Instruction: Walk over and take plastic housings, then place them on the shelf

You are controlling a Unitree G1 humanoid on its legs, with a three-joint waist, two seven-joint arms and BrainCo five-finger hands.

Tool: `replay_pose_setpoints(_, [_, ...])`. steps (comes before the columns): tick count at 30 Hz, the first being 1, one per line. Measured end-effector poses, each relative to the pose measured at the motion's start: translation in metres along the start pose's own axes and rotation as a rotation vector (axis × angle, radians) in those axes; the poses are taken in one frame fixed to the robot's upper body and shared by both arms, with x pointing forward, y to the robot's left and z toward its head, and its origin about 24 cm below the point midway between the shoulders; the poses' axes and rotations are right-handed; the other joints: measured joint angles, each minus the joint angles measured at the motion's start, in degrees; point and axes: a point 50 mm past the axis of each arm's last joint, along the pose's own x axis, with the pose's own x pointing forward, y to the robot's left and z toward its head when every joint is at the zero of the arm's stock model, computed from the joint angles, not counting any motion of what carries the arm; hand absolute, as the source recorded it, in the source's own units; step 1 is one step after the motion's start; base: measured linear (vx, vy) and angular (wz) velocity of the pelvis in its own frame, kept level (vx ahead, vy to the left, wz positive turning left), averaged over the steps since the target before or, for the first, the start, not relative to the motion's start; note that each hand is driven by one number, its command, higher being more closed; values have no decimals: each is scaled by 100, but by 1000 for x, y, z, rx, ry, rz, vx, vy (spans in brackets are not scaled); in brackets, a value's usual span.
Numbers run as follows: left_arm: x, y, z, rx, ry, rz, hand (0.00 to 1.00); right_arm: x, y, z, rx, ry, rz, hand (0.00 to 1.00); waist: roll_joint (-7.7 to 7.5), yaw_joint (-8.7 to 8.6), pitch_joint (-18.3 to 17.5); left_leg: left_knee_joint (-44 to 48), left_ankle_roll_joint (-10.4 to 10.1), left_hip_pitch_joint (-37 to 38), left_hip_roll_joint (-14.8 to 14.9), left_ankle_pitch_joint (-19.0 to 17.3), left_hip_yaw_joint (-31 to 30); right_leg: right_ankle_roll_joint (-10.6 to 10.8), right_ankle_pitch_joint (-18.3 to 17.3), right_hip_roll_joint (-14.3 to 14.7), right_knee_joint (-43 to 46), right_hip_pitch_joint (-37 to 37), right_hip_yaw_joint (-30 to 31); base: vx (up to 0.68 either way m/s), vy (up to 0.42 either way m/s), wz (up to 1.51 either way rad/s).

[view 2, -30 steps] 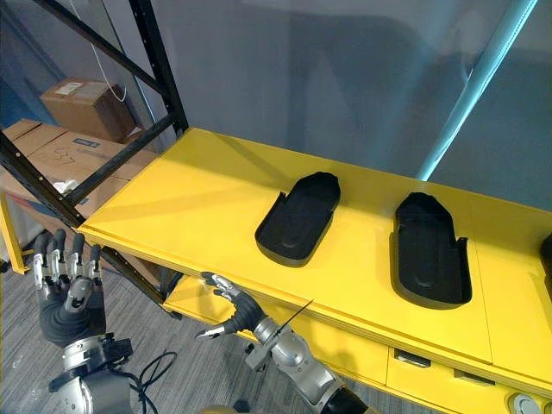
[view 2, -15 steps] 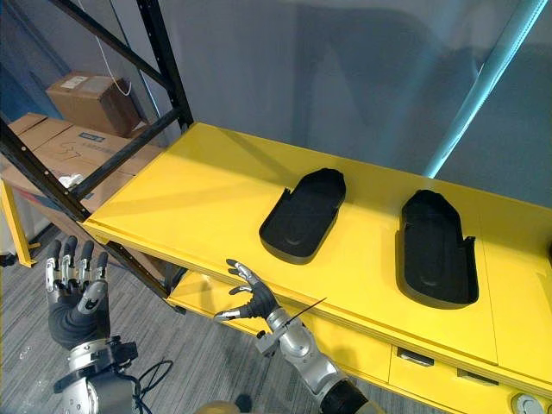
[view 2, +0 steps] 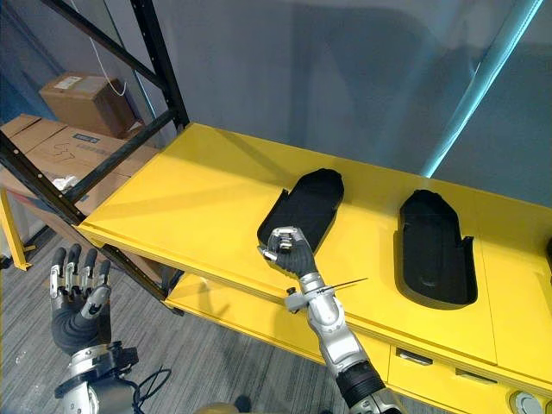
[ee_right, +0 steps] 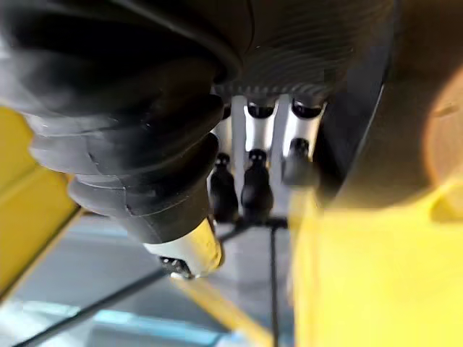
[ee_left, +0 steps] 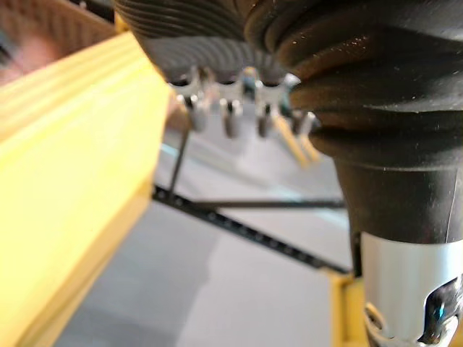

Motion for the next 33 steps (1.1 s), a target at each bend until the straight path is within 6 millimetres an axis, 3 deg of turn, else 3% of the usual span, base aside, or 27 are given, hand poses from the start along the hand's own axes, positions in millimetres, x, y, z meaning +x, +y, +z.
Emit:
replay_pose_setpoints(3, [0,1,1,6,-2,5,0,3,5,14,36,-55,48,100,-58,-16,32,13,14,63,-1,-59,17,1,-9,-4,0,88,10,6,7,-1])
replay_pose_setpoints(6, [1,5,3,21,-5,20,0,2,7,16,52,-49,70,100,-111,-18,62,77,12,46,-3,-129,58,11,-23,-6,0,85,28,-11,13,-5])
replay_pose_setpoints(20, [2,1,7,12,-13,19,0,-13,35,1,149,68,219,100,-103,-99,68,79,5,51,0,-156,130,13,-30,-5,0,50,124,3,6,-2])
replay_pose_setpoints(33, [0,-5,3,-11,7,-3,0,-26,39,-29,122,210,181,100,-88,-98,57,79,7,50,-12,-153,100,13,-31,-11,0,61,72,0,1,1])
